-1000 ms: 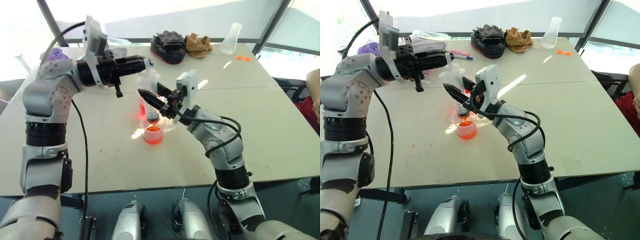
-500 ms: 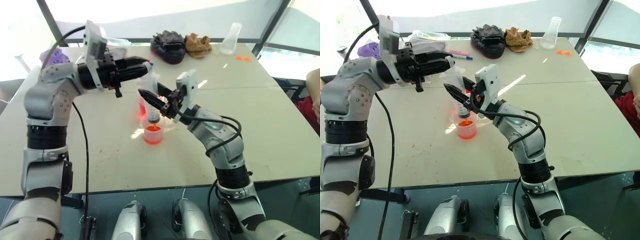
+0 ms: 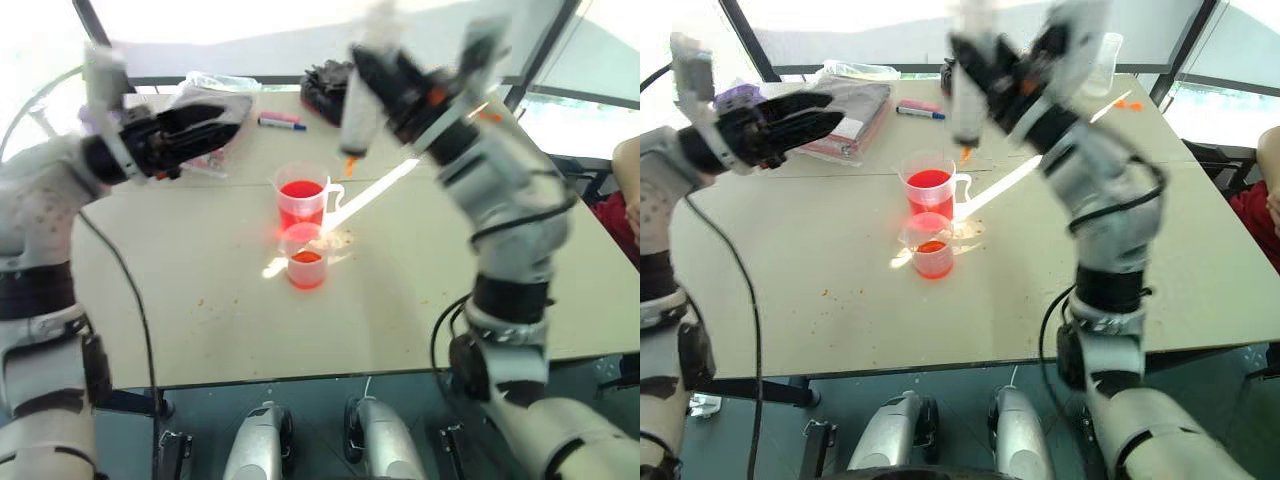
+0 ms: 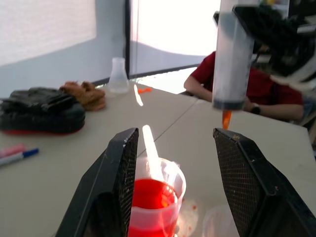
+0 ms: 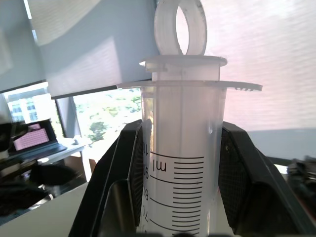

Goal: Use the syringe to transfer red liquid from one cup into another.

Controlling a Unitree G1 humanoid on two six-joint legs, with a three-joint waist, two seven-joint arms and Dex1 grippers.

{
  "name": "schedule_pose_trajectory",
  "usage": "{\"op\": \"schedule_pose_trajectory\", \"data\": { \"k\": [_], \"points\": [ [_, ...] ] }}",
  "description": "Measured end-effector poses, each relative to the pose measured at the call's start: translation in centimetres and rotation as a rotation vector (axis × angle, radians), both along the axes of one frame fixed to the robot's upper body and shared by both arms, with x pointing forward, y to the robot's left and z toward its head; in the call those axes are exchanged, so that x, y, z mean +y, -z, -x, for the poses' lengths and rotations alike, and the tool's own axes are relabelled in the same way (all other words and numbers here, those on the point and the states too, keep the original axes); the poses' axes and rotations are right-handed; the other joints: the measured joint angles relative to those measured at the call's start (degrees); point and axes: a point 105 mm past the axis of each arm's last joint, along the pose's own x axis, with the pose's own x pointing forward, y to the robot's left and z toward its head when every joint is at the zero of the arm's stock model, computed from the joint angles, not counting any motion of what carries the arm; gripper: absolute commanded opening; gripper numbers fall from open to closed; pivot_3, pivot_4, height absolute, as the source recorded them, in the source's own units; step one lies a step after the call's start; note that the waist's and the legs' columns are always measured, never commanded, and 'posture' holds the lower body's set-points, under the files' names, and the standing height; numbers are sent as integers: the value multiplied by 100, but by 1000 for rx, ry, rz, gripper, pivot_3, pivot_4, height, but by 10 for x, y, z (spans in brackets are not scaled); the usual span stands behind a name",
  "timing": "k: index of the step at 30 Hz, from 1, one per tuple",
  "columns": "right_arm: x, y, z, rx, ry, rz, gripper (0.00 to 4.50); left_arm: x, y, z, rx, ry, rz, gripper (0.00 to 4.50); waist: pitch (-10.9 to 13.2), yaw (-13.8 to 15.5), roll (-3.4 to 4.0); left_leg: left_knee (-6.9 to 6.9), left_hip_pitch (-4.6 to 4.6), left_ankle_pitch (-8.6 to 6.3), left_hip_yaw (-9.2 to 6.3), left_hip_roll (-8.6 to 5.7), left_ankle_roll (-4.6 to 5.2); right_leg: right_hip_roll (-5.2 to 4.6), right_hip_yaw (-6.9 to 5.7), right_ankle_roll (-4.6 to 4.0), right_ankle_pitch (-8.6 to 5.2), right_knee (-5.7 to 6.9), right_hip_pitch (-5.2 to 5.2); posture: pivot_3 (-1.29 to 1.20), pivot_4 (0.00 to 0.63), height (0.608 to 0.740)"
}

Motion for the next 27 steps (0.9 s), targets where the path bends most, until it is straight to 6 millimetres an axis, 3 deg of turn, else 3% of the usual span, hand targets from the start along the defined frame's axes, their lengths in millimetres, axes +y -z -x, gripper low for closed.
{"op": "schedule_pose_trajectory", "data": {
  "k": [2, 6, 10, 12, 14, 15, 16, 19, 24, 27],
  "points": [
    [-19, 11, -14, 170, 36, 49, 1459, 6, 26, 8, 52, -58, -36, 2583, -1, -6, 0, -2, 0, -3, 4, 0, 4, -4, 1, -18, -9, -10, 2, 0, 150, 740],
    [-52, 84, -33, 591, 84, 146, 1459, 13, 71, 15, 138, -182, -64, 2583, -4, 1, -6, -8, -7, -4, 1, 1, 6, -4, 2, -24, -12, -32, 2, 0, 150, 740],
    [-48, 172, -23, 924, 8, 262, 1459, 17, 85, 8, 68, -379, -11, 2583, -6, -9, -2, -10, -13, -6, 7, 1, 10, 1, 2, -14, -5, -45, 1, 0, 150, 740],
    [-46, 196, -18, 1009, -14, 285, 1459, 23, 94, 5, 62, -458, -9, 2583, -5, -25, -2, -10, -19, -6, 12, 2, 11, 4, 2, -2, 3, -45, -7, 0, 150, 740],
    [-45, 207, -17, 1056, -22, 296, 1459, 28, 97, 3, 49, -530, 5, 2583, -5, -17, -1, -9, -22, -6, 11, 2, 11, 6, 1, -2, 3, -44, -10, 0, 150, 740],
    [-45, 210, -18, 1068, -22, 299, 2489, 30, 100, 3, 44, -558, 13, 2611, -5, -8, -1, -9, -22, -6, 11, 2, 11, 6, 1, -1, 3, -45, -8, 0, 150, 740],
    [-46, 214, -19, 1078, -14, 307, 2828, 31, 104, 4, 47, -584, 16, 2611, -5, -8, -1, -9, -22, -7, 11, 2, 12, 6, 1, -1, 3, -50, -8, 0, 150, 740],
    [-49, 220, -21, 1095, 0, 313, 4390, 33, 120, 9, 81, -621, 16, 2611, -5, -6, -2, -8, -25, -8, 11, 2, 15, 5, 0, -1, 3, -53, -8, 0, 150, 740],
    [-52, 218, -21, 1073, 6, 332, 4452, 29, 123, 11, 82, -622, 17, 2611, -8, 15, -6, -3, -27, -9, 6, 1, 16, 4, -3, -3, 2, -56, -3, 0, 150, 740],
    [-70, 204, -16, 952, 57, 386, 4452, 29, 129, 16, 87, -623, 2, 2611, -8, 29, -4, -5, -38, -16, 4, 1, 26, 3, -5, 1, 0, -67, -9, 0, 150, 740]
  ]
}}
